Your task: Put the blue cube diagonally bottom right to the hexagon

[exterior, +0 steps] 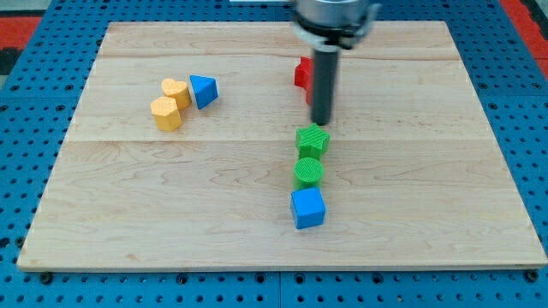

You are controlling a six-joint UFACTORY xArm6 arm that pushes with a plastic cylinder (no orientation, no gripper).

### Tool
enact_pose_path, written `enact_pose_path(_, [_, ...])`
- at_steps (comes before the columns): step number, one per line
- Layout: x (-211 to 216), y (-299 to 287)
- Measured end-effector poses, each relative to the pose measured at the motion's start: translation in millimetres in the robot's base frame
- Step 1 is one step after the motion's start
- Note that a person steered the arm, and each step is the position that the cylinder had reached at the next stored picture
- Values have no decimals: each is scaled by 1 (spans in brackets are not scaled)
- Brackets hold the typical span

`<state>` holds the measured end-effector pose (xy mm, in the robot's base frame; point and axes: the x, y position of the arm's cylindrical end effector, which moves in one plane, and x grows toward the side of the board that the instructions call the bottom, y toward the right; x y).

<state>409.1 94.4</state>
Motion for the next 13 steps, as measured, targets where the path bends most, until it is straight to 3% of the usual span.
enact_pose_path(1, [76,63])
enact_pose_path(2, [182,0])
enact_pose_path(3, [174,-98])
enact_pose_path(4, [141,-95])
enact_pose_path(5, [190,-79])
enact_pose_path(6, [177,-4])
enact_pose_path(7, [173,23])
enact_pose_path(8, [161,-50])
enact_pose_path(9, [123,-95])
enact_pose_path(11, [107,-47])
enact_pose_path(12, [81,-77])
enact_pose_path(13, [95,-121])
